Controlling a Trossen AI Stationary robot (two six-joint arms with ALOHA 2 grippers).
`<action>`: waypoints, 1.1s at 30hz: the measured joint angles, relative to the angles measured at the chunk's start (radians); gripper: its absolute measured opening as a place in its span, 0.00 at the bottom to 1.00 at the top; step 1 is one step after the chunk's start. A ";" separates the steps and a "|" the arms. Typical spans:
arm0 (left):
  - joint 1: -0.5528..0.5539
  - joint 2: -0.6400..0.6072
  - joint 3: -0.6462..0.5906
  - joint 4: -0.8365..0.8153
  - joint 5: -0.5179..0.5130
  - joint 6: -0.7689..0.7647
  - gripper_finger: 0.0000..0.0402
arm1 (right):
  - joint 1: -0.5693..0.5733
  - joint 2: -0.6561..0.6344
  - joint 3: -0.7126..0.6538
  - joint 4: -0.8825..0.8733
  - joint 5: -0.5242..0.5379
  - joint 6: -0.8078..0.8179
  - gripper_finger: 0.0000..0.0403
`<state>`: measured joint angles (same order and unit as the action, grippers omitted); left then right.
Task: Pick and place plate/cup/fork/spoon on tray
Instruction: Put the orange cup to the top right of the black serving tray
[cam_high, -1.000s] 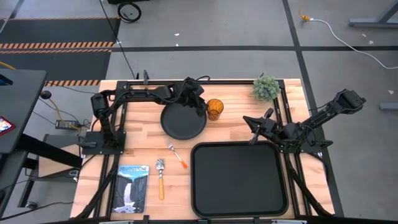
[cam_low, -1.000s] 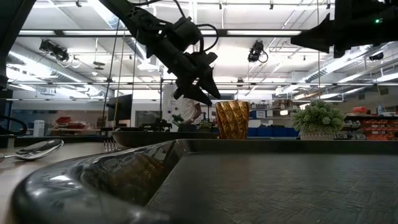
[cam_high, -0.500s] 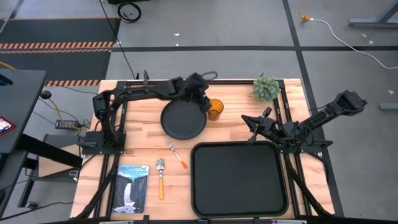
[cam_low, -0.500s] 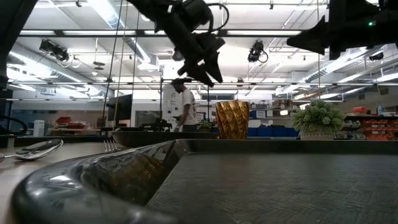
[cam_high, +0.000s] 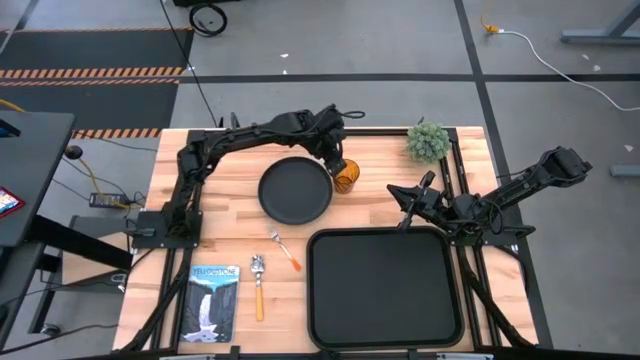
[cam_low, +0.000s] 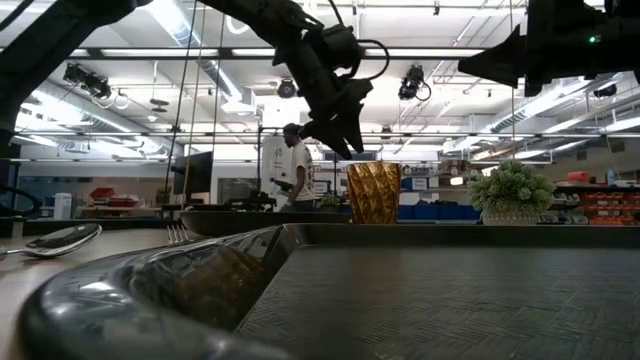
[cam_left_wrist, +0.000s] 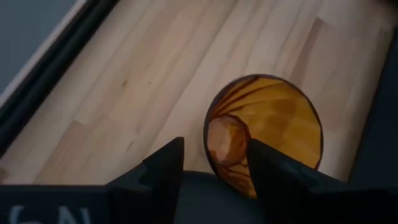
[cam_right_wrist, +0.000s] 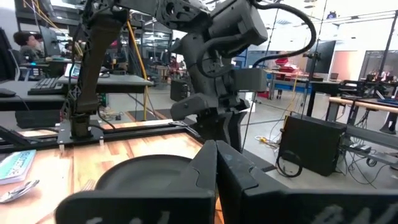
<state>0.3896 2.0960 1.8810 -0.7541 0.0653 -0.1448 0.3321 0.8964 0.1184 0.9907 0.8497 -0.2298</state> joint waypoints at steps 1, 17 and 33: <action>-0.005 0.000 0.000 -0.006 -0.016 0.003 0.46 | 0.000 0.001 0.000 0.000 -0.003 0.000 0.02; -0.025 0.034 -0.005 -0.062 -0.070 0.027 0.46 | 0.000 0.001 0.000 0.003 -0.023 0.024 0.02; -0.035 0.051 -0.004 -0.028 -0.072 0.024 0.32 | 0.000 0.001 0.000 0.006 -0.041 0.027 0.02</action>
<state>0.3542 2.1471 1.8774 -0.7818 -0.0067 -0.1210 0.3321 0.8970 0.1184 0.9963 0.8089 -0.2031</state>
